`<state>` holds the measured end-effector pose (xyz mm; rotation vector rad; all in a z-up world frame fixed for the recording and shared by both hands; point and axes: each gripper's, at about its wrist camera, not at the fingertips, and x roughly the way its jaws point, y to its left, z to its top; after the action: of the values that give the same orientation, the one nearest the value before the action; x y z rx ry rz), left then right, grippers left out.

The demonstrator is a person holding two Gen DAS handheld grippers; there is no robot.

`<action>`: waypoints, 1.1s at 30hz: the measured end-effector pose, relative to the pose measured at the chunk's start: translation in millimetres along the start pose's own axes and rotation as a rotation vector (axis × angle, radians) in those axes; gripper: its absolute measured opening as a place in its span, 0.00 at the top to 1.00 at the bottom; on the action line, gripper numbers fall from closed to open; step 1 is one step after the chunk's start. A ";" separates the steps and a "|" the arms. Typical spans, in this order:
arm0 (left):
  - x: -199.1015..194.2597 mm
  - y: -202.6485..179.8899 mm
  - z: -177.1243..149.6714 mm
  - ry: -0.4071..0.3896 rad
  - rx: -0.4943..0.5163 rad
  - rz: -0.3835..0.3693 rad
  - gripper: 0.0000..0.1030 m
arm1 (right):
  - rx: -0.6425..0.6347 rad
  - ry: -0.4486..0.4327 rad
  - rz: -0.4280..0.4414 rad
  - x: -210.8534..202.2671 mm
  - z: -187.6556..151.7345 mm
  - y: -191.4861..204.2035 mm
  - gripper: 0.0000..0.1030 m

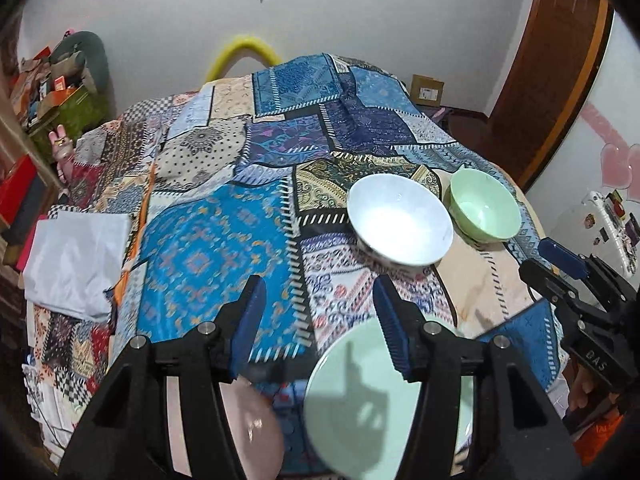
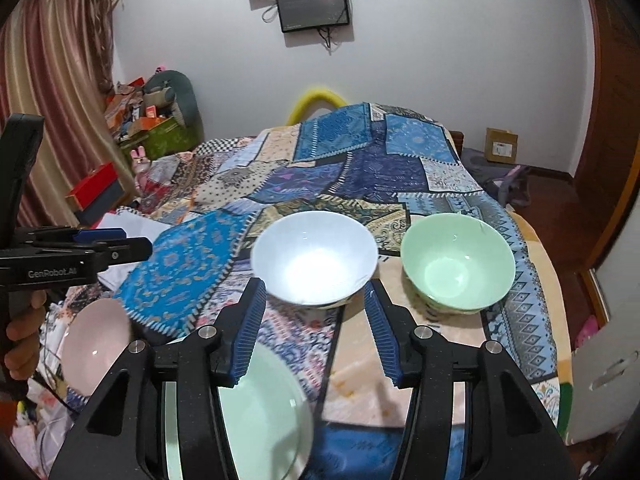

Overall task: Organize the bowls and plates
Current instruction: 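Grasp the rim of the white spotted bowl with both grippers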

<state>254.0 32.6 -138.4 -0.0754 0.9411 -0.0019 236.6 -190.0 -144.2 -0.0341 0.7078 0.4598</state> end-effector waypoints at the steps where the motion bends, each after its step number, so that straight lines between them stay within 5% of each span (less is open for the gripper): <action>1: 10.0 -3.0 4.9 0.010 0.001 0.005 0.46 | 0.003 0.005 0.004 4.4 -0.4 -3.0 0.54; 16: 123.4 -10.3 40.3 0.131 -0.022 -0.033 0.46 | 0.112 0.129 0.064 83.0 -4.4 -44.7 0.54; 25: 170.7 -21.3 50.5 0.168 0.012 -0.052 0.47 | 0.123 0.168 0.078 112.3 -4.7 -48.6 0.63; 33: 195.0 -28.2 53.0 0.198 0.044 -0.071 0.70 | 0.091 0.191 0.057 125.9 -6.7 -43.5 0.74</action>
<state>412.5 1.1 -262.9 -0.0684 1.1353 -0.0973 334.3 -180.5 -234.5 0.0283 0.9185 0.4825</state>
